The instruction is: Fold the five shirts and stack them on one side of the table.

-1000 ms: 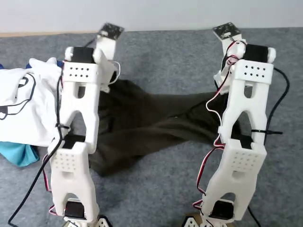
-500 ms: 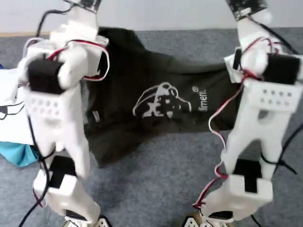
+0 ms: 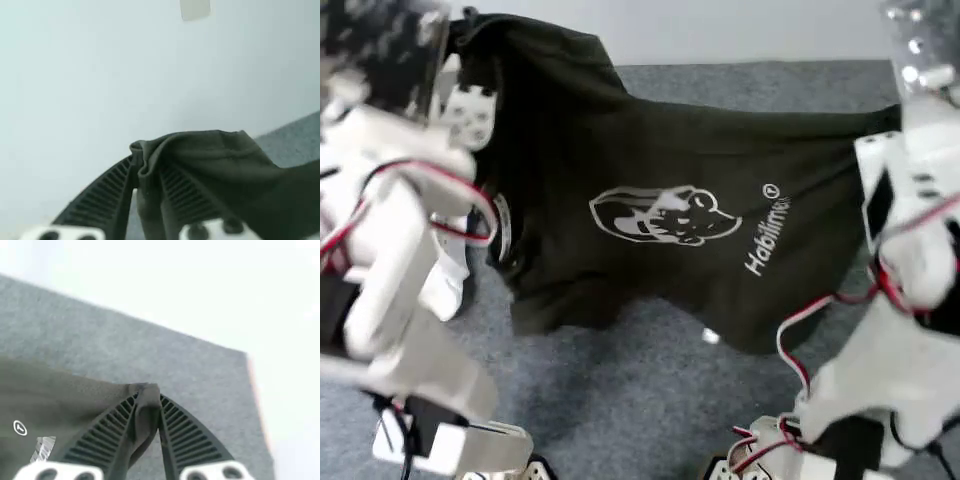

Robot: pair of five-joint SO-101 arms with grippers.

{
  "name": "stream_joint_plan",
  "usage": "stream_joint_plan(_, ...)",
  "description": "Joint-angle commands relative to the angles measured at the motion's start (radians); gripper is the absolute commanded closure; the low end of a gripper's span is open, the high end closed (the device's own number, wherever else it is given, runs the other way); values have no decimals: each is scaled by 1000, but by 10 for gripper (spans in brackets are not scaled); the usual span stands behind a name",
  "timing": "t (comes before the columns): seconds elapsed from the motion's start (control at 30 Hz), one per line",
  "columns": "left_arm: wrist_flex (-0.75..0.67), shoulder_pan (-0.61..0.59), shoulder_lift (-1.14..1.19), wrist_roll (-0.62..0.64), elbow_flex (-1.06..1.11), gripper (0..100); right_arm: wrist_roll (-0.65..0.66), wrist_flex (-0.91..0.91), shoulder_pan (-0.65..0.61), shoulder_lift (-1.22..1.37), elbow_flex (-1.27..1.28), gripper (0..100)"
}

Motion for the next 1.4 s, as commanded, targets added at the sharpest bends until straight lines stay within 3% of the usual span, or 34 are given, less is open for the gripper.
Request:
stream_joint_plan(0.0, -31, 6, -97, -40, -28, 998, 9, 5, 31, -97, -8, 987)
stream_joint_plan(0.3, -31, 6, -292, -63, -25, 998, 77, 36, 41, -288, -6, 987)
stream_joint_plan(0.47, -31, -3, -388, -190, -24, 998, 94, 39, 42, -384, -5, 987)
stream_joint_plan(0.63, -35, -41, -446, -212, -24, 998, 91, 35, 93, -452, -5, 987)
stream_joint_plan(0.9, -252, -193, -451, -212, -22, 997, 89, 39, 133, -507, 0, 987)
stream_joint_plan(1.2, -149, -190, -454, -209, 136, 997, 86, 38, 122, -513, 262, 987)
stream_joint_plan(1.37, -48, -104, -456, -210, 217, 997, 86, 39, 19, -518, 404, 987)
